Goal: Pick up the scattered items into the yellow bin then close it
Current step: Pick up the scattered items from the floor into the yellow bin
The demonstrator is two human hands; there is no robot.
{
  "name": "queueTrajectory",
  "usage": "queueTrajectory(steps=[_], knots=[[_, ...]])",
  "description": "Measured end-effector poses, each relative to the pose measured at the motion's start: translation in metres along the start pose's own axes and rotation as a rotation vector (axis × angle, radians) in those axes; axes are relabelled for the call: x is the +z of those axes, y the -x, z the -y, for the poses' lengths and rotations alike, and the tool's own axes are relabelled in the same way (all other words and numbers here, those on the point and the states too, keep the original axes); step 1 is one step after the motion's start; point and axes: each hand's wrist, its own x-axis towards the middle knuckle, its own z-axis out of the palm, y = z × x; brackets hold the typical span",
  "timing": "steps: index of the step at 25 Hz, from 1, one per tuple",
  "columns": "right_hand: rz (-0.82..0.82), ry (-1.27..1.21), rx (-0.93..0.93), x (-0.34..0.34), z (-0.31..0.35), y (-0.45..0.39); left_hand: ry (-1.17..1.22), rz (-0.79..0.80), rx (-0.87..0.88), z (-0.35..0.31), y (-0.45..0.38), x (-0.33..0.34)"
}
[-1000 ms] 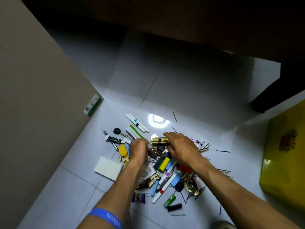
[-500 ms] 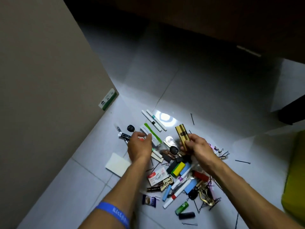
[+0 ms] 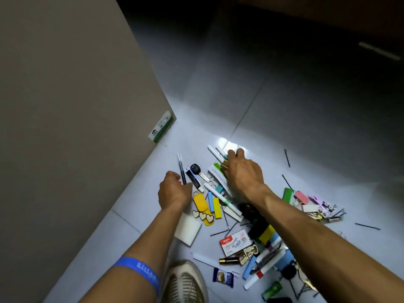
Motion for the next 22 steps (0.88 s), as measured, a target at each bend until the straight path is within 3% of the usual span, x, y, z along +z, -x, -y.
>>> queueTrajectory(steps=[6, 9, 12, 14, 16, 18, 22], knots=[[0.093, -0.059, 0.148, -0.002, -0.015, 0.007, 0.133, 0.023, -0.069, -0.005, 0.01, 0.001], [0.029, -0.104, 0.19, 0.002, -0.026, 0.022, 0.203, -0.01, 0.008, -0.005, 0.021, 0.003], [0.033, -0.336, 0.133, 0.01, -0.012, 0.033, 0.365, 0.031, 0.013, -0.007, 0.033, 0.01], [0.076, -0.227, 0.07, 0.019, 0.002, 0.036, 0.389, 0.047, 0.039, -0.007, 0.043, 0.016], [0.04, -0.041, 0.022, 0.024, 0.009, 0.036, 0.299, 0.034, 0.146, -0.005, 0.052, 0.019], [0.013, -0.112, 0.098, 0.015, 0.006, 0.035, 0.057, 0.012, 0.374, 0.0, 0.054, 0.019], [0.044, -0.813, 0.443, -0.018, -0.032, 0.055, -0.233, 0.155, 0.711, -0.013, 0.057, 0.025]])
